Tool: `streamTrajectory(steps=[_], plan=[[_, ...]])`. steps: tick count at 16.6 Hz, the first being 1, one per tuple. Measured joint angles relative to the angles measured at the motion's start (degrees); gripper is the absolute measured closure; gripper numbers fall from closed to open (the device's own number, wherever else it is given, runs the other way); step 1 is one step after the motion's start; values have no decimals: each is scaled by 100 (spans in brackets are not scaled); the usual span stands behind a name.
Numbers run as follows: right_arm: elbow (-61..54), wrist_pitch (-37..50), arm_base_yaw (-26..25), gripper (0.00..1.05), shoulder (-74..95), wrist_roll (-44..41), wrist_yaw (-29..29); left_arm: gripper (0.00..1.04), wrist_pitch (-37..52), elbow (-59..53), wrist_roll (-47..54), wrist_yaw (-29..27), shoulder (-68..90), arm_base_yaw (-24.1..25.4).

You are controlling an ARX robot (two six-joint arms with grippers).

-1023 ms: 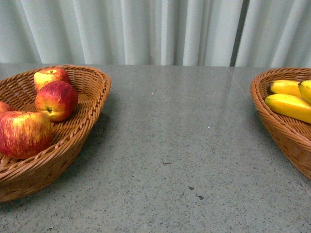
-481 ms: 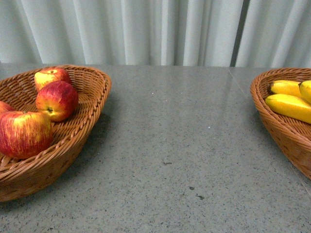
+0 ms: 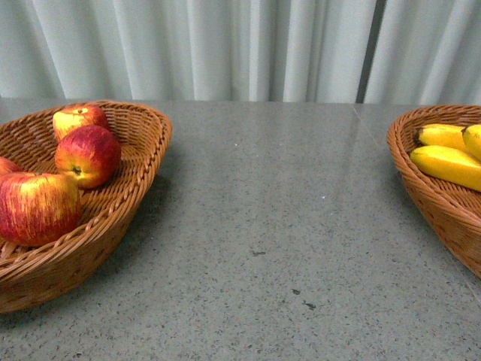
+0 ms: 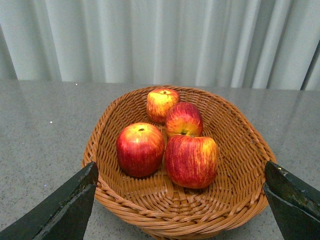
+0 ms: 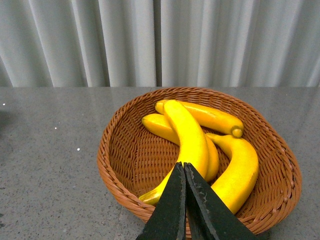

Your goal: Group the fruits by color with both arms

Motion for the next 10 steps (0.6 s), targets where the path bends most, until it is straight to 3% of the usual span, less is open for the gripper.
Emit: streamTrajectory(steps=[1,3,5,7,8,10], plan=[[0,0,0,101,0,-2,0,7,0,0,0,0,0,0],[0,0,0,72,0,0,0,7,0,0,0,0,0,0],[0,0,0,50,0,0,0,7,0,0,0,0,0,0],[0,0,0,16,0,0,0,7,2,0,0,0,0,0],[0,0,0,5,0,0,0,7,0,0,0,0,0,0],[0,0,0,7,0,0,0,7,0,0,0,0,0,0]])
